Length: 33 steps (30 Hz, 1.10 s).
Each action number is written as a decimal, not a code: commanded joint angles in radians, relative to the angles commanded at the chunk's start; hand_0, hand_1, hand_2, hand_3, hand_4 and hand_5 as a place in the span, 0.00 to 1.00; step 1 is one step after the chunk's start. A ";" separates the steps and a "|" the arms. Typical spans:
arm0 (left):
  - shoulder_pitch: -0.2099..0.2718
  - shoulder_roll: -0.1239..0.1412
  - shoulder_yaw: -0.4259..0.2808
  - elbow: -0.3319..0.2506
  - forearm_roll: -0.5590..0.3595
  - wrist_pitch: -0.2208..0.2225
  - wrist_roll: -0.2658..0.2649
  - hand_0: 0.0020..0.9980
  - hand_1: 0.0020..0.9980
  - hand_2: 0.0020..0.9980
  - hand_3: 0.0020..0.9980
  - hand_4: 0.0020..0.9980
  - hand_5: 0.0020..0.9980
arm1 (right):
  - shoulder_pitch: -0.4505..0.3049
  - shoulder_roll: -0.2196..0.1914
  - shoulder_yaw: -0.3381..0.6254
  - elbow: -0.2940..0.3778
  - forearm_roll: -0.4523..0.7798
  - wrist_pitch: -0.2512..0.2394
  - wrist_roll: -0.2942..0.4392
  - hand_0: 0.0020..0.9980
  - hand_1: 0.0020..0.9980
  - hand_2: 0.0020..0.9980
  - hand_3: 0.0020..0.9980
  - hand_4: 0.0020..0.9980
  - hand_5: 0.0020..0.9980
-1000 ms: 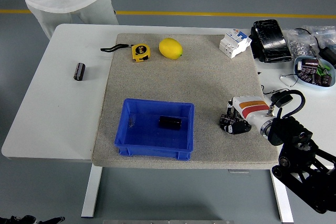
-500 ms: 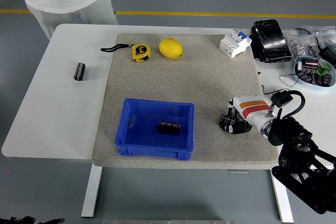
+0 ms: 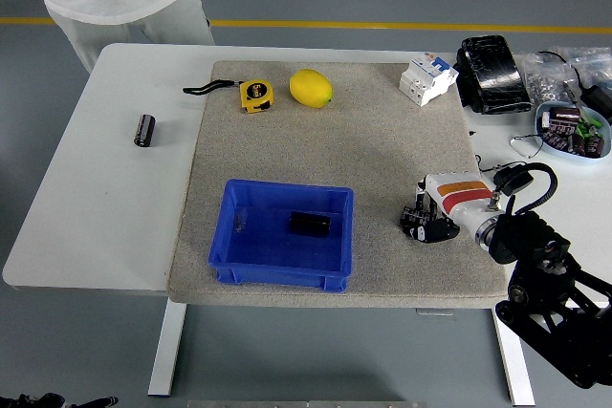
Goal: Pick up the battery,place it into the box
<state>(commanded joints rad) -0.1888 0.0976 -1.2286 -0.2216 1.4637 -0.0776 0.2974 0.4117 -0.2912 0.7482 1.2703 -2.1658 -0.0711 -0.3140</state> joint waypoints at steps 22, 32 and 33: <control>0.001 0.000 0.002 0.001 -0.005 0.002 -0.001 0.80 0.81 0.83 0.70 0.77 0.67 | 0.003 0.001 -0.004 0.004 -0.012 0.003 -0.004 0.00 0.12 0.23 0.43 0.77 0.08; 0.001 0.001 0.002 0.001 -0.006 0.002 -0.001 0.79 0.81 0.83 0.70 0.77 0.67 | 0.003 0.002 0.001 0.008 -0.014 -0.002 -0.003 0.00 0.10 0.21 0.41 0.74 0.10; 0.001 0.001 0.002 0.001 -0.005 0.001 -0.001 0.79 0.81 0.83 0.70 0.77 0.67 | 0.003 0.002 0.001 0.008 -0.014 -0.002 -0.003 0.00 0.10 0.21 0.41 0.74 0.10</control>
<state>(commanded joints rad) -0.1882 0.0984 -1.2264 -0.2210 1.4584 -0.0762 0.2965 0.4151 -0.2893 0.7490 1.2784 -2.1803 -0.0731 -0.3169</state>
